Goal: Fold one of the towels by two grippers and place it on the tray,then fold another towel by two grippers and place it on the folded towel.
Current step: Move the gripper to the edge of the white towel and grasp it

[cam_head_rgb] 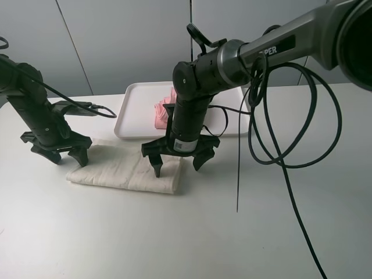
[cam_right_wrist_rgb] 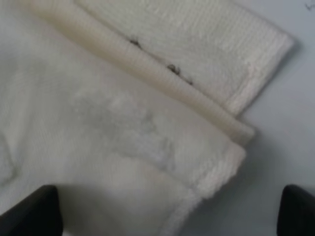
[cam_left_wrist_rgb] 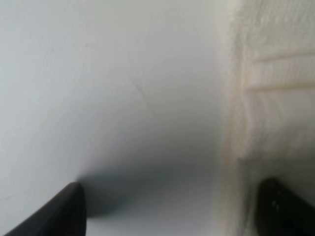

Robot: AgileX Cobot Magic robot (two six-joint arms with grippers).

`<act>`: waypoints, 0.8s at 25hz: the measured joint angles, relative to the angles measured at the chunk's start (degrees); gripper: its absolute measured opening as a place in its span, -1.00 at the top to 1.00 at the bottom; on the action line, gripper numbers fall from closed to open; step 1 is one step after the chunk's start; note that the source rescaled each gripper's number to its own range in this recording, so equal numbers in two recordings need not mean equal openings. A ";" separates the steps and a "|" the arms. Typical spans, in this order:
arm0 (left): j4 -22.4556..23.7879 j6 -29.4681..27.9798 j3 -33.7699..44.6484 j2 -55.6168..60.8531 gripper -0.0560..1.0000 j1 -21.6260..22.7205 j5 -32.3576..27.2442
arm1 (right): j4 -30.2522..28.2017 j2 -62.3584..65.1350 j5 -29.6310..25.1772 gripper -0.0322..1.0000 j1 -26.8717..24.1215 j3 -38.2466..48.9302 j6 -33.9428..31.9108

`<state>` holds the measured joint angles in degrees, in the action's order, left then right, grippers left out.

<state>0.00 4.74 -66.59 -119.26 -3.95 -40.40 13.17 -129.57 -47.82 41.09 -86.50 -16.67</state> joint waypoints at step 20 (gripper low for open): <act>0.00 0.00 -0.13 0.00 -0.82 0.00 -0.02 | -0.52 -0.43 2.62 -0.55 1.53 -0.09 -2.59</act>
<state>0.00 4.74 -66.73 -119.26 -3.95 -40.42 12.65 -130.00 -45.20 42.62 -86.59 -19.26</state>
